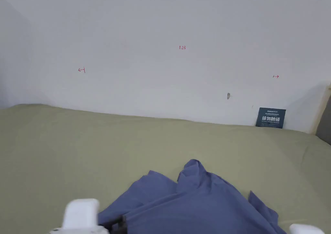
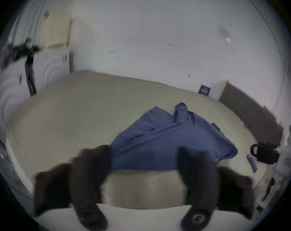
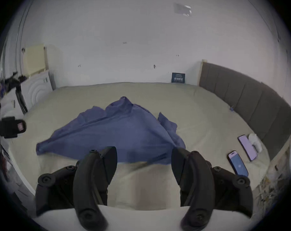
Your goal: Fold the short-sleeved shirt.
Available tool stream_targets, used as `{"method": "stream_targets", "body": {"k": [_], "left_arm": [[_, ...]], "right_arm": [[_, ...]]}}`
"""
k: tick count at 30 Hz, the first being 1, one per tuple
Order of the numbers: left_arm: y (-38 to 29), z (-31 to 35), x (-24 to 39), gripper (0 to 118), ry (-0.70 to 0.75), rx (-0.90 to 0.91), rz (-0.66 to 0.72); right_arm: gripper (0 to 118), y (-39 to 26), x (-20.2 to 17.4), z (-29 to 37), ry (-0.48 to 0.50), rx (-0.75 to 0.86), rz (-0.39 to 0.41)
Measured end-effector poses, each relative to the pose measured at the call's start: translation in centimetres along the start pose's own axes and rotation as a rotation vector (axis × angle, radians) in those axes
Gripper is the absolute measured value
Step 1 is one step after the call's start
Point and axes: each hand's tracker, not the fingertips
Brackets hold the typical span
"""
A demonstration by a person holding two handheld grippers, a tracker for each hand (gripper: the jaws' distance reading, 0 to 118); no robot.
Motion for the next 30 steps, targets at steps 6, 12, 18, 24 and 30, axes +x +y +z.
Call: {"method": "stream_targets", "body": {"k": [6,12,18,24,30], "left_arm": [[-7.4,2.9,6.1,0,-0.075,0.034,-0.078],[-9.4,1.6,3.0,0,-0.026,-0.088,-0.078],[-5.1,-2.6,-8.9,35,0.108,-0.199,0.109],[-2.8,-8.0,-15.7,107,0.056,-0.236,0.252],[-2.8,-14.4,-15.3,106,0.125,-0.405,0.155]], "right_arm": [[1,-3.7,-4.8,4.2,0.045,-0.031,0.013],[1,-4.6,-5.6,3.5,0.116,-0.075,0.015],[1,-2.4,-4.0,2.2,0.127,-0.066,-0.034],[1,-1.5,-2.6,0.7,0.177,-0.082,-0.059],[1,-1.3,-1.8,-0.8,0.203,-0.127,-0.063]]}}
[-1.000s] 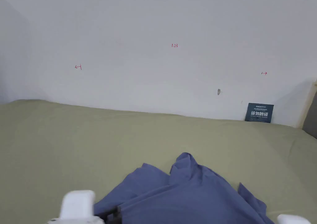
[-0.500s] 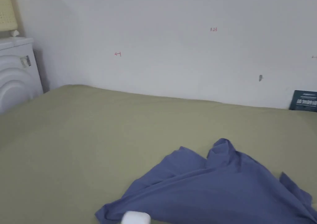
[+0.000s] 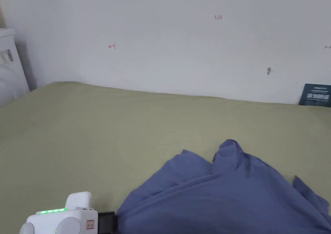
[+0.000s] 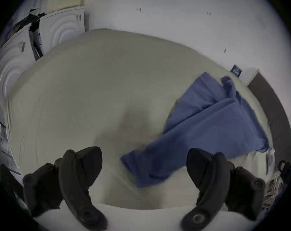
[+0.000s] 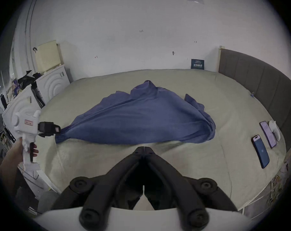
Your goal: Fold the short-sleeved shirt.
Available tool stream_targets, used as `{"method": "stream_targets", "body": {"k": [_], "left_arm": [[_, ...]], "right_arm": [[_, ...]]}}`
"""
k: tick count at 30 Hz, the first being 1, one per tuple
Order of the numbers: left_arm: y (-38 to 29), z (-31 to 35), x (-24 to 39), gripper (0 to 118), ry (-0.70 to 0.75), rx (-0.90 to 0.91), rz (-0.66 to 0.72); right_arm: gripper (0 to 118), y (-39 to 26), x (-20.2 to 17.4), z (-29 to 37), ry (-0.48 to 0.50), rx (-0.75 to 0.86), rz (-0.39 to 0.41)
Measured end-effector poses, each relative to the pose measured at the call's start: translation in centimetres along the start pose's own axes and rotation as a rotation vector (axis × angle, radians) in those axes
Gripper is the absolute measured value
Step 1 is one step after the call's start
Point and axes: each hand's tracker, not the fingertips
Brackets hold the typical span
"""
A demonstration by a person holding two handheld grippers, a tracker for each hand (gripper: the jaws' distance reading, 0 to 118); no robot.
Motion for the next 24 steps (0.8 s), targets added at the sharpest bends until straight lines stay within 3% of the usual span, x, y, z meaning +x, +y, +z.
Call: {"method": "stream_targets", "body": {"k": [2,5,6,7,9,11,13,14,15,17,19,24], "left_arm": [[-0.1,-1.6,0.5,103,0.019,-0.076,-0.034],[-0.9,0.1,1.3,65,0.054,0.002,0.037],[-1.0,0.7,1.1,14,-0.024,0.063,0.051],[-1.0,0.8,1.1,0,-0.077,0.065,0.045],[-1.1,0.9,2.0,0,0.004,0.049,-0.024],[-1.3,0.7,2.1,0,-0.023,0.056,-0.052],[-1.2,0.3,1.9,0,-0.019,0.04,-0.044],[-1.4,0.2,1.6,0,-0.03,0.037,-0.021],[-1.5,0.0,1.5,0,-0.045,0.028,0.003],[-1.4,-0.6,0.8,0,-0.043,0.017,0.006],[-1.5,-0.9,0.5,0,-0.046,0.02,0.023],[-1.0,-0.9,0.9,0,-0.039,0.008,0.021]], "right_arm": [[1,0.0,0.4,-0.2,0.01,-0.012,-0.007],[1,1.4,1.2,-1.5,0.022,-0.01,0.003],[1,2.5,1.6,-2.4,0.025,-0.015,0.021],[1,4.0,2.0,-3.4,0.032,-0.012,0.042],[4,7.2,2.9,-5.8,0.064,-0.006,0.079],[12,11.3,3.8,-9.3,0.094,-0.021,0.108],[58,16.2,4.5,-14.0,0.111,-0.077,0.176],[69,18.4,4.8,-16.6,0.138,-0.119,0.221],[69,20.6,4.8,-19.4,0.125,-0.184,0.233],[69,24.2,4.6,-24.7,0.111,-0.288,0.358],[69,26.6,4.5,-30.0,0.119,-0.379,0.411],[69,27.3,3.2,-38.8,0.073,-0.55,0.46]]}}
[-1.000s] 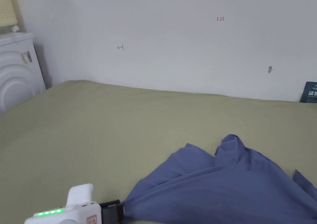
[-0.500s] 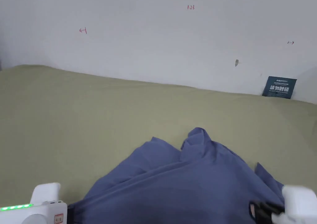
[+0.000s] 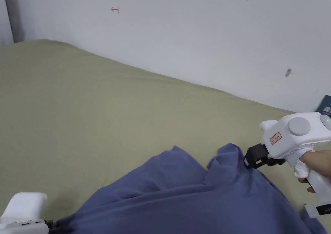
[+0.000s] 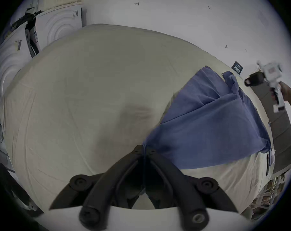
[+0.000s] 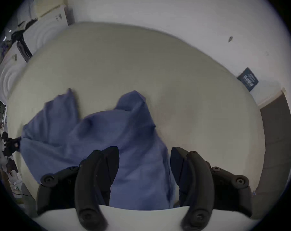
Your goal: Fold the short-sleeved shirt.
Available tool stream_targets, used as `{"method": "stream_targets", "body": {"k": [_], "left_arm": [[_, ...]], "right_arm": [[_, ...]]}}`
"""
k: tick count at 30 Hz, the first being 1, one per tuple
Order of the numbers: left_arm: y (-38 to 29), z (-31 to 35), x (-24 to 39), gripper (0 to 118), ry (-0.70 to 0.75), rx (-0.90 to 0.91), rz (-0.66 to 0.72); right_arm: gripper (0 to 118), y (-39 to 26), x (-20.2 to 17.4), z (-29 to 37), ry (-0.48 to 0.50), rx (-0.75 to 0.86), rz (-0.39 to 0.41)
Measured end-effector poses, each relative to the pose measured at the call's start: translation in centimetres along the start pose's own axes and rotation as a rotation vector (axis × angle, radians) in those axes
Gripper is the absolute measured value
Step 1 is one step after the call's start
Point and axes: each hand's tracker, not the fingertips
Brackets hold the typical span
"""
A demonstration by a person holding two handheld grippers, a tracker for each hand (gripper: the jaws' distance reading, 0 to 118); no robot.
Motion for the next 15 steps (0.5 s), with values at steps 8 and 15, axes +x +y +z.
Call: {"method": "stream_targets", "body": {"k": [8,15], "left_arm": [[-0.1,-0.2,0.0,0,-0.003,0.006,0.032],[-0.3,0.0,-0.3,0,-0.031,0.021,0.078]], "right_arm": [[69,1.2,1.0,-6.1,0.004,-0.1,0.031],[0,0.4,1.6,-5.2,0.011,0.051,-0.038]]}}
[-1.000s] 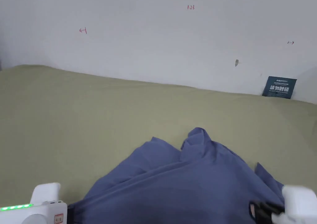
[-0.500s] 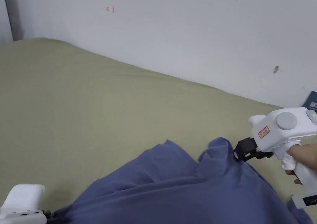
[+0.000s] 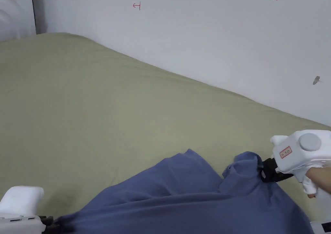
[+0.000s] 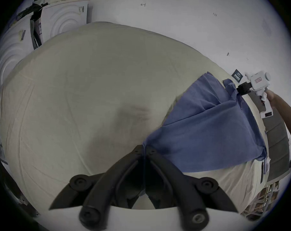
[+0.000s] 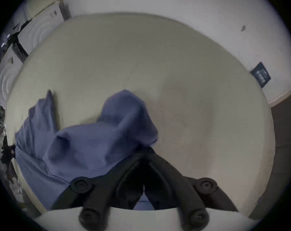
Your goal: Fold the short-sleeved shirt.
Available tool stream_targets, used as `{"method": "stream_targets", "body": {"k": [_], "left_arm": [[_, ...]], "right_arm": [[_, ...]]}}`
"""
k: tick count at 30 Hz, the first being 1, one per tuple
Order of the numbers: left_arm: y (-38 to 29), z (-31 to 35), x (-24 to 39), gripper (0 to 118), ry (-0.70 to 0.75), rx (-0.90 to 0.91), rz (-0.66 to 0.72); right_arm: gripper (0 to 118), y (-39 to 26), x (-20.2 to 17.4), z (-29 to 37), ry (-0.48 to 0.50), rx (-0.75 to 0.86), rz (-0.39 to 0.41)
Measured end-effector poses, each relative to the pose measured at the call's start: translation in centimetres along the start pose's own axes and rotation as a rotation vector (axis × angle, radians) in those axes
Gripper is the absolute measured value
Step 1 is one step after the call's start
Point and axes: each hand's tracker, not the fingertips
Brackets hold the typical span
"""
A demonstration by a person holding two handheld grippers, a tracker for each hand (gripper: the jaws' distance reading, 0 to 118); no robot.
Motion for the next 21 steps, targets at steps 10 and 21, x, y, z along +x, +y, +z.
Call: {"method": "stream_targets", "body": {"k": [10,21], "left_arm": [[2.8,3.2,0.5,0,-0.054,0.073,-0.03],[17.5,10.5,6.5,0,-0.085,0.286,-0.255]], "right_arm": [[0,-1.5,0.3,13.7,0.011,0.336,-0.054],[0,-2.7,3.0,30.3,-0.136,0.695,-0.158]]}}
